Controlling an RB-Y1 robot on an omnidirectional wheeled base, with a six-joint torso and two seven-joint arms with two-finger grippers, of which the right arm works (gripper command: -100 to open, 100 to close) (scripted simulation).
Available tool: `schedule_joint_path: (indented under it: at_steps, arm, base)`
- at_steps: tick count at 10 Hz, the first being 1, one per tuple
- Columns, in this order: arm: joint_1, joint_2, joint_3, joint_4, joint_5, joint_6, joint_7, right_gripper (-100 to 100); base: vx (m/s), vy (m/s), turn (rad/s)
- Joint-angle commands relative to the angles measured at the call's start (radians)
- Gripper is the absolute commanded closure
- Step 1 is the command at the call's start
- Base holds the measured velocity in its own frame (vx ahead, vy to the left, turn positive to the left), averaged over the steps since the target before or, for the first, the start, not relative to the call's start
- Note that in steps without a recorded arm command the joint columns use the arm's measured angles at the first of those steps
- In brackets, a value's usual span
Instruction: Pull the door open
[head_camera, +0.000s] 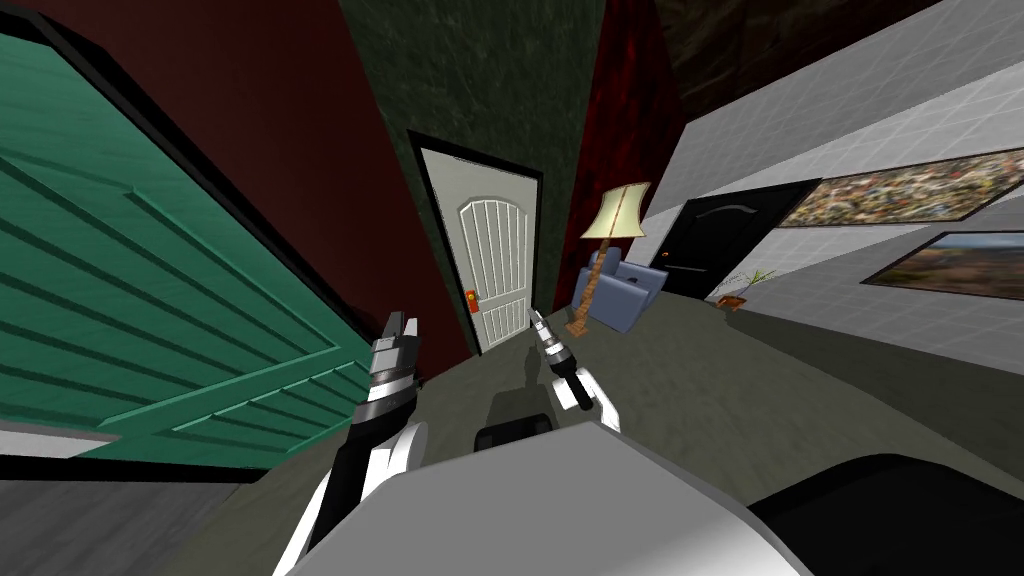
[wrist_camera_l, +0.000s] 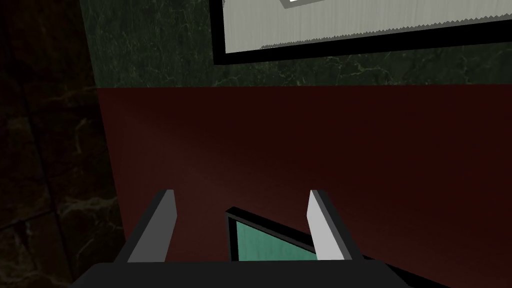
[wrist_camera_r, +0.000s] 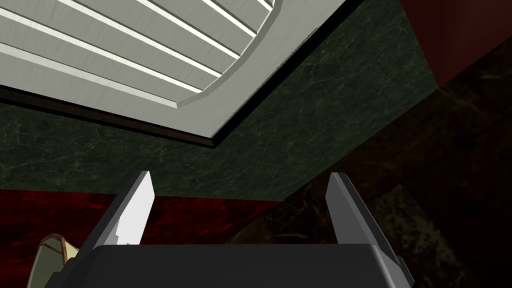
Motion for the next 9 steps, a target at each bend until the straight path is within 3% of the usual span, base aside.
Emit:
schedule_joint_path:
  at_steps: [1,9]
  arm:
    - [-0.015,0.002,0.015,0.034,0.021,-0.005,0.023,-100]
    - [-0.100,-0.004,0.086,0.199,0.135,-0.011,0.125,-100]
  base:
    - [0.080,0.089,-0.123]
    - [0.087,0.086,-0.156]
